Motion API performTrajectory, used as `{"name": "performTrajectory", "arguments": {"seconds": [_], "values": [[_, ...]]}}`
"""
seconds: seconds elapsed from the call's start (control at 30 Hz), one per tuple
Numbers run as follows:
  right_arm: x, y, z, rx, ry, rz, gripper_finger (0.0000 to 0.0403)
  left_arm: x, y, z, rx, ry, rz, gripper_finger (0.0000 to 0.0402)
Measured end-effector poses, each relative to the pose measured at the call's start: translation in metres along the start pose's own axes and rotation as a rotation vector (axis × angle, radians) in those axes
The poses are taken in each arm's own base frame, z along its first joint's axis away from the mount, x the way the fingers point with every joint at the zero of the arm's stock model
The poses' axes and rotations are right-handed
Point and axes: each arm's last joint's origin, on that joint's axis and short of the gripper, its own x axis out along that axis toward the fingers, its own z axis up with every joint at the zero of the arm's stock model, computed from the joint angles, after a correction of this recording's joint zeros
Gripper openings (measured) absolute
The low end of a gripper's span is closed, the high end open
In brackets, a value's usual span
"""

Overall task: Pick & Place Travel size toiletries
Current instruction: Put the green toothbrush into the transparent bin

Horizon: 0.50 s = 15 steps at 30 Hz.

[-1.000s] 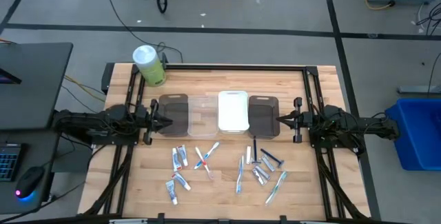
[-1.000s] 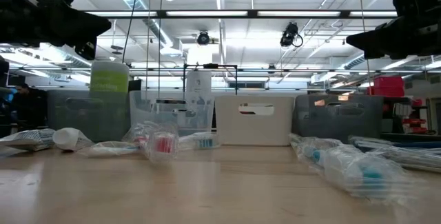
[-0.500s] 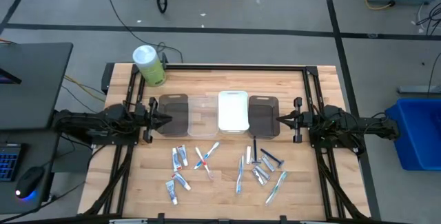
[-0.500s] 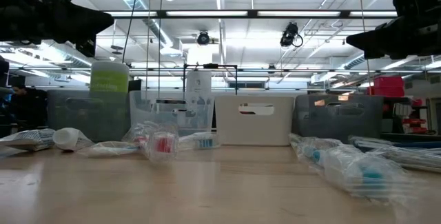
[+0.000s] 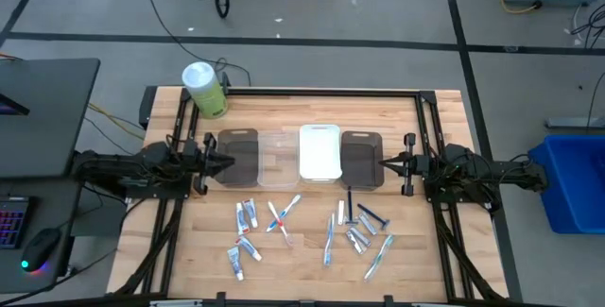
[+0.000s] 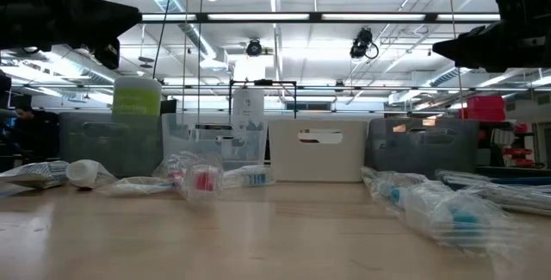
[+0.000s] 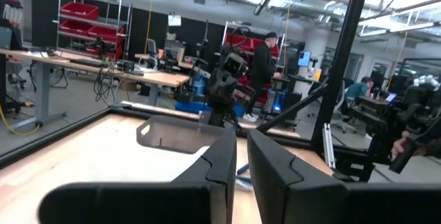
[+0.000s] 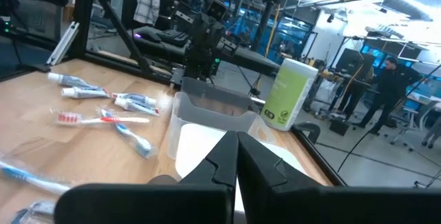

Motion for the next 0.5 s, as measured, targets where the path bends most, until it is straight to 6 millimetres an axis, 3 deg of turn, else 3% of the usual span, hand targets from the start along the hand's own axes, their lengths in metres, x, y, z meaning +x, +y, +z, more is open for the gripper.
{"name": "performTrajectory", "arguments": {"seconds": [0.33, 0.5], "values": [[-0.0001, 0.0003, 0.0026, 0.051, -0.035, 0.028, 0.0013, 0.0, 0.0001, 0.0009, -0.033, -0.011, 0.007, 0.0046], [-0.0001, 0.0001, 0.0032, 0.191, -0.039, 0.029, 0.0014, 0.0, 0.0004, 0.001, -0.057, -0.014, 0.017, 0.0045]]}}
